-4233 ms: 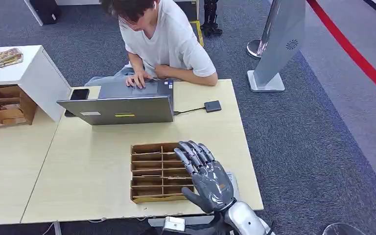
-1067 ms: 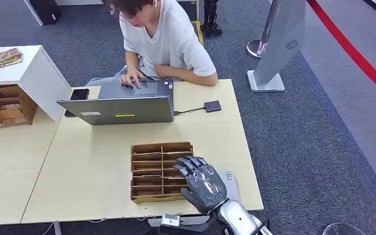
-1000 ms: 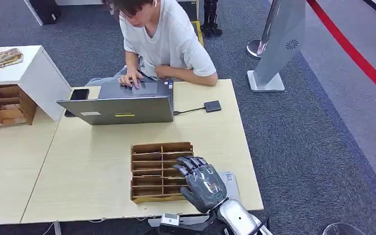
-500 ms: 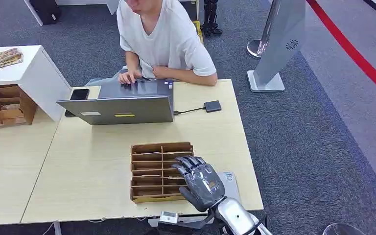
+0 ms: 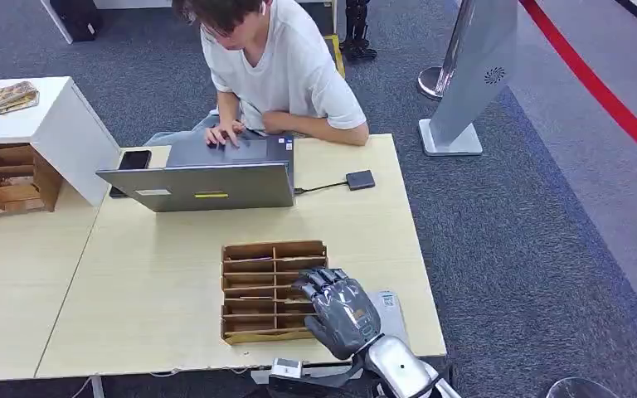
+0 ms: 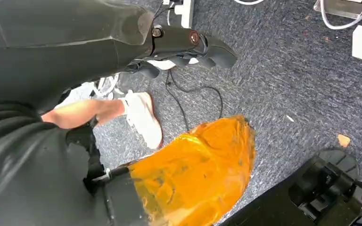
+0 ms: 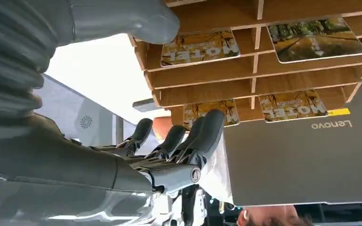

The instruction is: Pass the card to the sensor for recognition and then transmit it.

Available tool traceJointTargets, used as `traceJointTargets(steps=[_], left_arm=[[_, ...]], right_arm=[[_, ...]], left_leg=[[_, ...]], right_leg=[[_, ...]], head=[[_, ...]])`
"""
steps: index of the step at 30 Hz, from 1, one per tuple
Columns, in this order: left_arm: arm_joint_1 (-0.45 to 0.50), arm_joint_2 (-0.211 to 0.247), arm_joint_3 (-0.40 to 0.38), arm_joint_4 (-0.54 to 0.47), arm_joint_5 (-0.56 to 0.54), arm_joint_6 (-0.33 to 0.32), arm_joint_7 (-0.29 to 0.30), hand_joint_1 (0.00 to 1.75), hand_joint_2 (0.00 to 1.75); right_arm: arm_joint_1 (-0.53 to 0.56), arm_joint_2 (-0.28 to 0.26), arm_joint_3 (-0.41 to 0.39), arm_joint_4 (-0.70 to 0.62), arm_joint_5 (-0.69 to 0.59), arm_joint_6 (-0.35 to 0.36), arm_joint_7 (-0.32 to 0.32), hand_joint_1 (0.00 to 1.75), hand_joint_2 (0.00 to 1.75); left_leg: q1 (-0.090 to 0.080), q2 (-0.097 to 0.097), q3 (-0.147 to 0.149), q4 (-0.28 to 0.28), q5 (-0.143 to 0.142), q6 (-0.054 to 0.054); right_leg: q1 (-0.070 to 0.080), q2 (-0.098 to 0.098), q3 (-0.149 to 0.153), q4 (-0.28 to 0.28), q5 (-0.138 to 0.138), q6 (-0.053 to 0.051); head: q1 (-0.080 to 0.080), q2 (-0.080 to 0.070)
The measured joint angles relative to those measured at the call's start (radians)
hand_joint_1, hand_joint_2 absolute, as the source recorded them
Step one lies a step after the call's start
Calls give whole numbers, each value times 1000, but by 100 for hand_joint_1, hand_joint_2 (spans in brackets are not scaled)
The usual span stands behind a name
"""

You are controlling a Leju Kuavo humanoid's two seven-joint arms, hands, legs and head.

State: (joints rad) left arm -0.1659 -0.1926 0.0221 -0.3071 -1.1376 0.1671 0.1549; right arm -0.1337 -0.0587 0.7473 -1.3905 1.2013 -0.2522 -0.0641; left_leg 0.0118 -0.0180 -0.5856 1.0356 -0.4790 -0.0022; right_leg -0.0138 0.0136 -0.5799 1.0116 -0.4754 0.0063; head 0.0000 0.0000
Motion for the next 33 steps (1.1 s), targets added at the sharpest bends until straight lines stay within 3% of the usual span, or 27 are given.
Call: traceJointTargets(steps=[33], left_arm=[[-1, 0, 0, 0, -3, -3, 0, 0, 0]], right_arm=[[-6, 8, 0, 19, -7, 12, 1, 58, 175]], left_leg=[[0, 0, 0, 0, 0, 0]], right_leg=[[0, 0, 0, 0, 0, 0]], head=[[0, 0]])
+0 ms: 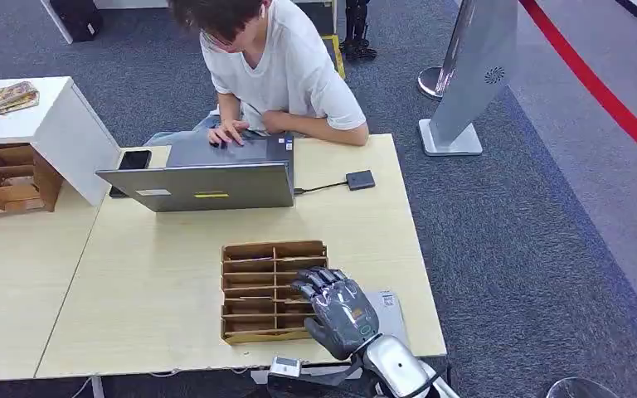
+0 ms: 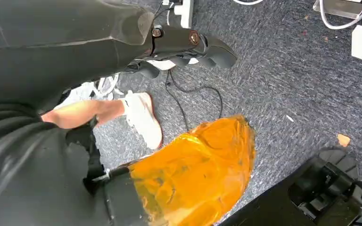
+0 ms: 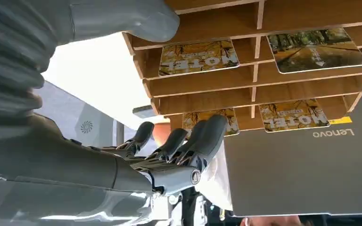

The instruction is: Pass the card to the sensor for recognition and then transmit it.

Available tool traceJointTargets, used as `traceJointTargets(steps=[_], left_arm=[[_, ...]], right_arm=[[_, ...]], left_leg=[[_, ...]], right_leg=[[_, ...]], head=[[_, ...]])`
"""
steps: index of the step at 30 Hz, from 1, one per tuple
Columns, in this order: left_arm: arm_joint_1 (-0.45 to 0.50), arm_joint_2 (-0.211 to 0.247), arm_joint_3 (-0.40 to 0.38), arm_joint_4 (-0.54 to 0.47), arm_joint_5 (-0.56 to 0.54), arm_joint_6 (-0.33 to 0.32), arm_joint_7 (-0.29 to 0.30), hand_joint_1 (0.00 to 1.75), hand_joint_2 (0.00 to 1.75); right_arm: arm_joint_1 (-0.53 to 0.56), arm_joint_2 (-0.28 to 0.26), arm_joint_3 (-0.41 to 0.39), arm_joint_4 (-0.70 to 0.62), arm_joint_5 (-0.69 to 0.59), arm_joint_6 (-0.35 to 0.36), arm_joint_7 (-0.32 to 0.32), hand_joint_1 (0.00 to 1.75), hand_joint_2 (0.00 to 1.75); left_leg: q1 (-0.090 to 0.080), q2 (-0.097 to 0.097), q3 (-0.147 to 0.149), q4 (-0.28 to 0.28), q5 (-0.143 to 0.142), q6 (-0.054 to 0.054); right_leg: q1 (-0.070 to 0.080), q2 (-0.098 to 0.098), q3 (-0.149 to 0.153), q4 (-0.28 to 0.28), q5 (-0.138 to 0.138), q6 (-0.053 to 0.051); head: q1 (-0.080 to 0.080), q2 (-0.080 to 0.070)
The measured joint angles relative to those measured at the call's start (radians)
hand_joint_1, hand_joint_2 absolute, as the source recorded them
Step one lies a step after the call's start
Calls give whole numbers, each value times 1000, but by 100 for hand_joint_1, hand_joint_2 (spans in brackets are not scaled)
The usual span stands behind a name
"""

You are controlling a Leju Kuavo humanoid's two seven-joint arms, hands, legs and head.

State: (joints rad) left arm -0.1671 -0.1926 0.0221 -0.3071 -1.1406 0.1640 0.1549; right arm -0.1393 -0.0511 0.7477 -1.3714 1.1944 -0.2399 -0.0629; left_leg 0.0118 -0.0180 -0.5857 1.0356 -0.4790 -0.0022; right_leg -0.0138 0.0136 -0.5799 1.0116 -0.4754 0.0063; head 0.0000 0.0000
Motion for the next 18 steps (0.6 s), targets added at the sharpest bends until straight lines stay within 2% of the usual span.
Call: traceJointTargets(steps=[18], left_arm=[[-7, -2, -1, 0, -11, -10, 0, 0, 0]], right_arm=[[-25, 25, 0, 40, -13, 23, 17, 59, 175]], left_leg=[[0, 0, 0, 0, 0, 0]], right_leg=[[0, 0, 0, 0, 0, 0]], head=[[0, 0]])
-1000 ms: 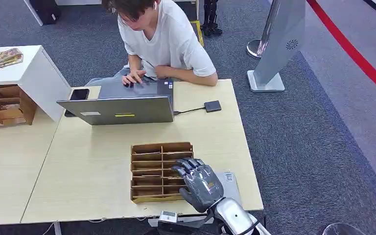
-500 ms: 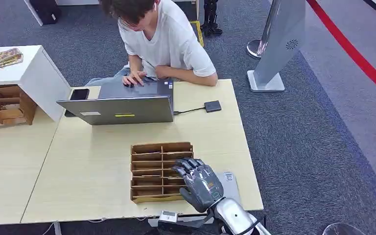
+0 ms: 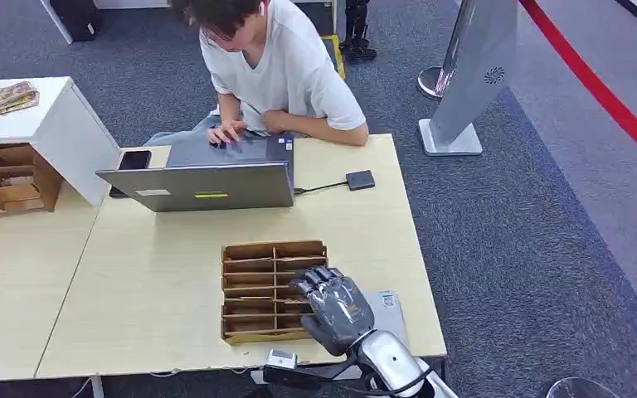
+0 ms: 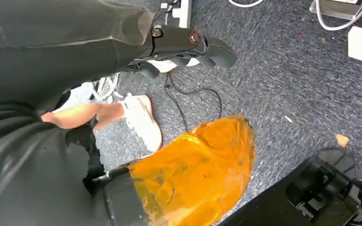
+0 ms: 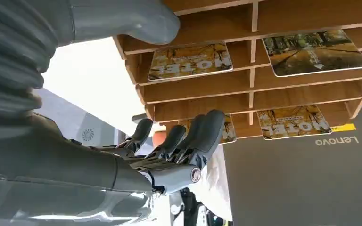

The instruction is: Pass the card to the sensor for recognition and then transmit it.

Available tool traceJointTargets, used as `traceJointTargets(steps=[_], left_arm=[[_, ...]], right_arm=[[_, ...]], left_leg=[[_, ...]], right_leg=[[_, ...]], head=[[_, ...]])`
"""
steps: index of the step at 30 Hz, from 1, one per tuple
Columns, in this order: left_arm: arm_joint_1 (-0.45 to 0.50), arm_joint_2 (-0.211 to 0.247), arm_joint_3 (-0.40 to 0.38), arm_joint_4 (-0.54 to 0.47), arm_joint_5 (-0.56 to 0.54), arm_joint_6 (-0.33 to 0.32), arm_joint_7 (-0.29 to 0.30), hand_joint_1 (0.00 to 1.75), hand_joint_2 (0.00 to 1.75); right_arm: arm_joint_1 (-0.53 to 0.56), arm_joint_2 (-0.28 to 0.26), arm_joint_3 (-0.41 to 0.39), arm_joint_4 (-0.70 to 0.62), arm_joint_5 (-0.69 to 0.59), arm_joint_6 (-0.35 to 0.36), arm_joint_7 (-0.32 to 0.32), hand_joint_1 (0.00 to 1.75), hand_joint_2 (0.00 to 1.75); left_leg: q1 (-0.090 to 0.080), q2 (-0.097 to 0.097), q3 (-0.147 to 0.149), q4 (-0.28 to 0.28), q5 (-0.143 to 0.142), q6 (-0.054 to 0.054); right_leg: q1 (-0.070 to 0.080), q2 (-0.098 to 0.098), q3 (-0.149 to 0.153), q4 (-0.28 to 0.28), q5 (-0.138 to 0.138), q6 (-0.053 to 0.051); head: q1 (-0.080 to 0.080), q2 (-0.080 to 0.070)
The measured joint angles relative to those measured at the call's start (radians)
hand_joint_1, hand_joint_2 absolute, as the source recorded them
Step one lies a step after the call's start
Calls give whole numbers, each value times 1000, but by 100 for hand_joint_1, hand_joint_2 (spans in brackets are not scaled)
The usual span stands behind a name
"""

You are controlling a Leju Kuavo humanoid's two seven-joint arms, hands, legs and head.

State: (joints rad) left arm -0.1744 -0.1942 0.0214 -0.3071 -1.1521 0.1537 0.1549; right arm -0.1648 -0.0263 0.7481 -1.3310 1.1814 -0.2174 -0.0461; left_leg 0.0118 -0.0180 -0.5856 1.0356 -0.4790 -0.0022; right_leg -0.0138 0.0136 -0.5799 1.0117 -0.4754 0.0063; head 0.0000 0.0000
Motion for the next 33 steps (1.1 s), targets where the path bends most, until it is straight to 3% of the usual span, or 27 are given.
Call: traceJointTargets(steps=[33], left_arm=[[-3, 0, -1, 0, -2, -2, 1, 0, 0]], right_arm=[[-13, 8, 0, 34, -8, 17, 5, 63, 175]], left_leg=[[0, 0, 0, 0, 0, 0]], right_leg=[[0, 0, 0, 0, 0, 0]], head=[[0, 0]])
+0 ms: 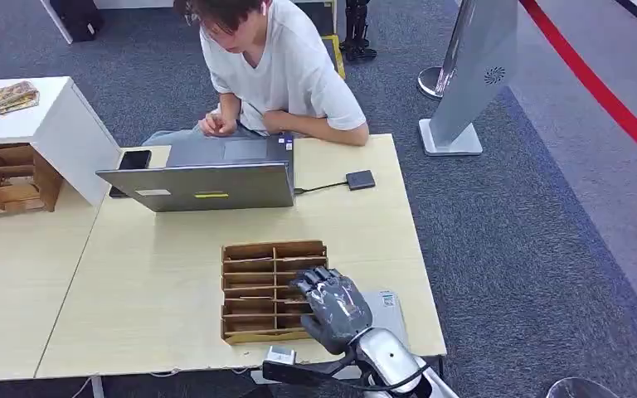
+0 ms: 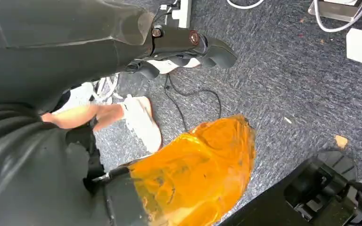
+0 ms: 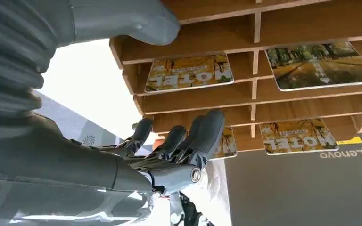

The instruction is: Pass the card to the sensor for recognition and then transmit it.

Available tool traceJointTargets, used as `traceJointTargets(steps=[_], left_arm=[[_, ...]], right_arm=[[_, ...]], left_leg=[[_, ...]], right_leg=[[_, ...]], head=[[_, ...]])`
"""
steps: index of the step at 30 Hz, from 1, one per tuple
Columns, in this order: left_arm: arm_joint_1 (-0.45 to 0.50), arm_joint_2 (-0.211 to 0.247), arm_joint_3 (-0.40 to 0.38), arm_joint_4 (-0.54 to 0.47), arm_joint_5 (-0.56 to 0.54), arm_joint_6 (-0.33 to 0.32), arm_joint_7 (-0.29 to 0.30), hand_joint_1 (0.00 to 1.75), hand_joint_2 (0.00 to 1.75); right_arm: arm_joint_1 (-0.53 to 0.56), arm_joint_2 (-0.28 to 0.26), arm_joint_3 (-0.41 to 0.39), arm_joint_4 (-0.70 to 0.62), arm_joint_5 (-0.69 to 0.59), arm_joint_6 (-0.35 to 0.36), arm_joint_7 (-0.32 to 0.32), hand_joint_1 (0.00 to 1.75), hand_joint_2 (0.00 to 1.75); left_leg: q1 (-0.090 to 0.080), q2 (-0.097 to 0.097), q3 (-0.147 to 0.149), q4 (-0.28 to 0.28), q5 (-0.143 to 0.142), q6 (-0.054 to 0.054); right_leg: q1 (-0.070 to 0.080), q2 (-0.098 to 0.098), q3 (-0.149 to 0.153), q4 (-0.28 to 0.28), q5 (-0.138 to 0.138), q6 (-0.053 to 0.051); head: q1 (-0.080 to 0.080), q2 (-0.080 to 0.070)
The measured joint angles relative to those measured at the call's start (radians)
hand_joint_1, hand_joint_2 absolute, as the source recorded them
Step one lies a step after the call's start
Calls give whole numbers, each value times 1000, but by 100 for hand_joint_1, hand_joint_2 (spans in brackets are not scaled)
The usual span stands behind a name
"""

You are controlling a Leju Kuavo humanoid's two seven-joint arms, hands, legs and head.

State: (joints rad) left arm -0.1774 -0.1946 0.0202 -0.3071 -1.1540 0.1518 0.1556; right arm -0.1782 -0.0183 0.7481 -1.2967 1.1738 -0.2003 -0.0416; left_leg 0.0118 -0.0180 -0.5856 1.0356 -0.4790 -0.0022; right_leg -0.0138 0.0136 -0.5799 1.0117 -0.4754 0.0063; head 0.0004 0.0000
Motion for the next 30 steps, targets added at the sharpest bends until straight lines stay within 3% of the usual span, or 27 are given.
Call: traceJointTargets(steps=[11, 13, 15, 16, 30], left_arm=[[0, 0, 0, 0, 0, -1, 0, 0, 0], [0, 0, 0, 0, 0, -2, 0, 0, 0], [0, 0, 0, 0, 0, -2, 0, 0, 0], [0, 0, 0, 0, 0, -2, 0, 0, 0], [-1, 0, 0, 0, 0, -2, 0, 0, 0]], right_arm=[[-1, 0, 0, 13, -1, 2, 7, 66, 175], [-1, 0, 0, 17, -1, 2, 7, 91, 175], [-1, 0, 0, 19, -2, 3, 7, 129, 175], [-1, 0, 0, 20, -2, 4, 7, 136, 175], [-8, 2, 0, 27, -10, 3, 10, 150, 175]], left_leg=[[0, 0, 0, 0, 0, 0], [0, 0, 0, 0, 0, 0], [0, 0, 0, 0, 0, 0], [0, 0, 0, 0, 0, 0], [0, 0, 0, 0, 0, 0]], right_leg=[[0, 0, 0, 0, 0, 0], [0, 0, 0, 0, 0, 0], [0, 0, 0, 0, 0, 0], [0, 0, 0, 0, 0, 0], [0, 0, 0, 0, 0, 0]], head=[[0, 0], [0, 0], [0, 0], [0, 0], [0, 0]])
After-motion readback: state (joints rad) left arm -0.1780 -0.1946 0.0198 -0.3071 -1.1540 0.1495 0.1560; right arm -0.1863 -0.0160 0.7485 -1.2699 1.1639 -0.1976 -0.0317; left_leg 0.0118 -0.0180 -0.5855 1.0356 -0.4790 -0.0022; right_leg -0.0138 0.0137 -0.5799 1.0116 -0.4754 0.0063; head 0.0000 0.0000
